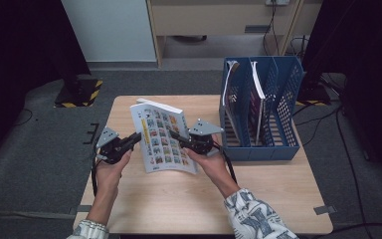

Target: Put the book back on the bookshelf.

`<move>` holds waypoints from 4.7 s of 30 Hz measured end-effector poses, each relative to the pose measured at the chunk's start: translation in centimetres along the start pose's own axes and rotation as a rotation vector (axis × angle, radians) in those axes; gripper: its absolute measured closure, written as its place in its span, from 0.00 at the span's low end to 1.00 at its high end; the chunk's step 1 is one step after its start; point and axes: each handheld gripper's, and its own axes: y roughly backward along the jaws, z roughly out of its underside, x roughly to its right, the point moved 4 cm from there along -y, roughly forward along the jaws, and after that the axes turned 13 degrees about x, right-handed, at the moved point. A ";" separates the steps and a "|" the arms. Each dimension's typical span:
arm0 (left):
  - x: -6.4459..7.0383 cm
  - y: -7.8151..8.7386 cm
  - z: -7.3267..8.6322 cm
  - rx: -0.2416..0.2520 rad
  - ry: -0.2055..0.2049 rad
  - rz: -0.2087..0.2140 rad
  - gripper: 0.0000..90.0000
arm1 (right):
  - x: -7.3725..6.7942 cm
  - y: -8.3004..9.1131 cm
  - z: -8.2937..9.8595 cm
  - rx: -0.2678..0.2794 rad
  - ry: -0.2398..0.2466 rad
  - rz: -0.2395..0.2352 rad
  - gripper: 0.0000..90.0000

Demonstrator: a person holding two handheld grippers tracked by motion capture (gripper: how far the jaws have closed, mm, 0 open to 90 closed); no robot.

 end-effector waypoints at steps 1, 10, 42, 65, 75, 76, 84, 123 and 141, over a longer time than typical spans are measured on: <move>0.1 0.0 0.0 0.004 -0.004 0.005 0.95 | 0.1 0.0 -0.1 0.002 -0.003 0.003 0.81; 2.2 1.7 0.1 0.013 -0.071 0.053 0.94 | 0.2 2.4 0.6 -0.003 -0.009 -0.017 0.81; 1.2 0.3 3.2 0.004 -0.065 0.047 0.27 | -2.1 4.0 1.7 -0.014 0.013 -0.087 0.82; 2.1 -0.9 3.6 -0.006 -0.057 0.158 0.12 | -2.7 3.9 2.1 -0.014 0.012 -0.156 0.82; 2.2 -0.5 3.5 -0.019 -0.060 0.191 0.40 | -2.6 3.9 2.2 -0.006 -0.010 -0.153 0.81; 2.0 -0.3 3.4 -0.028 -0.065 0.182 0.45 | -2.6 3.9 2.2 -0.007 -0.014 -0.147 0.81; 2.2 0.4 3.3 -0.062 -0.107 0.177 0.76 | -2.1 3.8 2.6 -0.007 -0.036 -0.107 0.76; 0.7 1.0 4.2 -0.048 -0.035 0.099 0.51 | -2.4 2.9 1.9 -0.012 -0.008 -0.032 0.82; -0.9 1.0 5.4 -0.118 -0.053 0.008 0.35 | -1.8 3.5 0.3 0.004 0.027 0.008 0.82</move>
